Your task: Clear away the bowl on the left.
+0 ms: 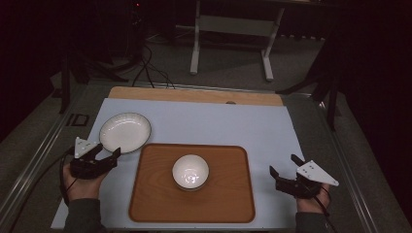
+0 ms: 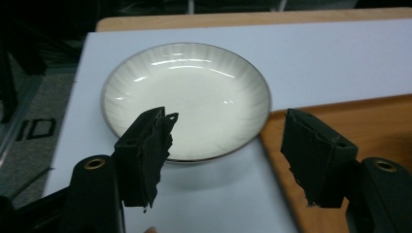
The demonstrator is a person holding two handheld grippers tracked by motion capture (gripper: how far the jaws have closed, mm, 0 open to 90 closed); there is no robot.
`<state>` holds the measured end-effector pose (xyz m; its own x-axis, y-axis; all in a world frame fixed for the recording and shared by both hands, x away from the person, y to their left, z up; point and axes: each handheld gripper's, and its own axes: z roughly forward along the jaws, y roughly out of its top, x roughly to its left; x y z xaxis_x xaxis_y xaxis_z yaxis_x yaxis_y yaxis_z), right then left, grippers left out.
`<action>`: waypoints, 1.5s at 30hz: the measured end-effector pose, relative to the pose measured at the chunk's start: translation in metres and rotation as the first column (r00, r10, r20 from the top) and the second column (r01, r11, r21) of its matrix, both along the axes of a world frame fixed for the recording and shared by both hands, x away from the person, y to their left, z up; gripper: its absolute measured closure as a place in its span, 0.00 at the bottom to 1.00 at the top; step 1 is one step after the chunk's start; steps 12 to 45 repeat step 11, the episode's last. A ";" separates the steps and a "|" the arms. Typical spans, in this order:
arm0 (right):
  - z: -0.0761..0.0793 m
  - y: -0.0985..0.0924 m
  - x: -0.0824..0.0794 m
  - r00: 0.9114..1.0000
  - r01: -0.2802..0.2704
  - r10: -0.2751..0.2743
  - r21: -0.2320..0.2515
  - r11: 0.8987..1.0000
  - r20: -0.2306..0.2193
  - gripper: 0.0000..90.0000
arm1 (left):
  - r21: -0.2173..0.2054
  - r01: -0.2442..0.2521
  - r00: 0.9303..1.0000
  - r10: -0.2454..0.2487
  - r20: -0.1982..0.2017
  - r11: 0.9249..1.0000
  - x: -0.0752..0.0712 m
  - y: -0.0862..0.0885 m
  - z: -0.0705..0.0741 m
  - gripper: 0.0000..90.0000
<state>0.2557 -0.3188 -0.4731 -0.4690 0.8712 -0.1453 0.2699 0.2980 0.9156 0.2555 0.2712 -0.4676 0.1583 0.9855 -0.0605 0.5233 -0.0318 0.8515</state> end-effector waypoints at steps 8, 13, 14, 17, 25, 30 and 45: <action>-0.003 -0.007 0.005 0.999 0.028 -0.027 0.016 0.999 -0.016 0.15 | -0.009 -0.046 0.999 0.046 0.019 0.999 -0.003 0.017 -0.003 0.35; -0.005 -0.008 0.006 0.999 0.036 -0.036 0.012 0.999 -0.021 0.15 | -0.031 -0.067 0.997 0.068 0.020 0.997 -0.005 0.022 -0.004 0.34; -0.005 -0.008 0.006 0.999 0.036 -0.036 0.012 0.999 -0.021 0.15 | -0.031 -0.067 0.997 0.068 0.020 0.997 -0.005 0.022 -0.004 0.34; -0.005 -0.008 0.006 0.999 0.036 -0.036 0.012 0.999 -0.021 0.15 | -0.031 -0.067 0.997 0.068 0.020 0.997 -0.005 0.022 -0.004 0.34; -0.005 -0.008 0.006 0.999 0.036 -0.036 0.012 0.999 -0.021 0.15 | -0.031 -0.067 0.997 0.068 0.020 0.997 -0.005 0.022 -0.004 0.34; -0.005 -0.008 0.006 0.999 0.036 -0.036 0.012 0.999 -0.021 0.15 | -0.031 -0.067 0.997 0.068 0.020 0.997 -0.005 0.022 -0.004 0.34; -0.005 -0.008 0.006 0.999 0.036 -0.036 0.012 0.999 -0.021 0.15 | -0.031 -0.067 0.997 0.068 0.020 0.997 -0.005 0.022 -0.004 0.34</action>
